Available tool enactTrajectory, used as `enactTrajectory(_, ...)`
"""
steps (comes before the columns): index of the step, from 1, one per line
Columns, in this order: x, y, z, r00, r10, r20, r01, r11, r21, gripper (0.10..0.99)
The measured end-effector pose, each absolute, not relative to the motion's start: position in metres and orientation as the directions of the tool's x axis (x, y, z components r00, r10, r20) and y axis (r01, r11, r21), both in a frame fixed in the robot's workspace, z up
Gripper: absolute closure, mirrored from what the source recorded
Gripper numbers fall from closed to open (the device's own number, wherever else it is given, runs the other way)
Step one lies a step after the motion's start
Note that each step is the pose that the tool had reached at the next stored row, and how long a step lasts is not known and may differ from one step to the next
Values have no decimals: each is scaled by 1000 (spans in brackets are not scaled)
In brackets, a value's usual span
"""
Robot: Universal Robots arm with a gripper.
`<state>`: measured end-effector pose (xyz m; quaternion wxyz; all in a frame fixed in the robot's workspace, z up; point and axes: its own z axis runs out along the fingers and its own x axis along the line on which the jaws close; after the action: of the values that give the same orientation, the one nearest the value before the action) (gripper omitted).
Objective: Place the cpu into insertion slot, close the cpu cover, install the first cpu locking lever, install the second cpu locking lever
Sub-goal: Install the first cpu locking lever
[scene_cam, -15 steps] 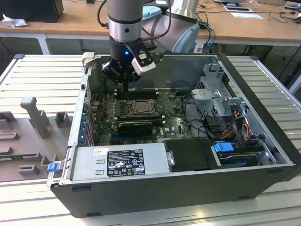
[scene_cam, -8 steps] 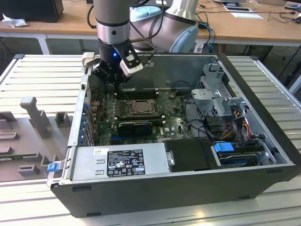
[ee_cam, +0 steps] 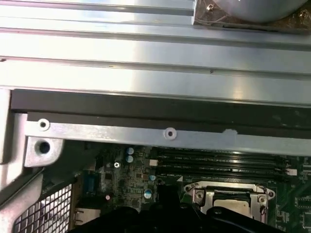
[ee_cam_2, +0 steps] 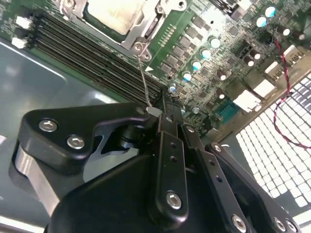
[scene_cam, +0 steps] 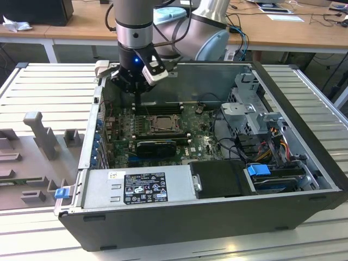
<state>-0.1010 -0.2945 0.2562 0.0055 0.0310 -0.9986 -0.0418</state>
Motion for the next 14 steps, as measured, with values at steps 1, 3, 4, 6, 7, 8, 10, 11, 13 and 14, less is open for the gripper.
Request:
enactTrajectory(1, -100, -294, 256, -998, -62, 8, -62, 995, 84, 980)
enactTrajectory(3, -95, -294, 256, -998, -63, 8, -62, 995, 84, 980)
enactTrajectory(4, -94, -295, 256, -998, -62, 9, -62, 995, 84, 980)
enactTrajectory(6, -93, -294, 256, -998, -62, 8, -61, 995, 84, 980)
enactTrajectory(7, -93, -294, 256, -998, -62, 8, -61, 995, 84, 980)
enactTrajectory(8, -92, -294, 256, -998, -62, 8, -62, 995, 84, 980)
enactTrajectory(10, -91, -294, 256, -998, -62, 8, -61, 995, 84, 980)
enactTrajectory(11, -91, -294, 256, -998, -62, 8, -61, 995, 84, 980)
enactTrajectory(13, -90, -294, 256, -998, -62, 8, -62, 995, 84, 980)
enactTrajectory(14, -90, -294, 256, -998, -62, 8, -62, 995, 84, 980)
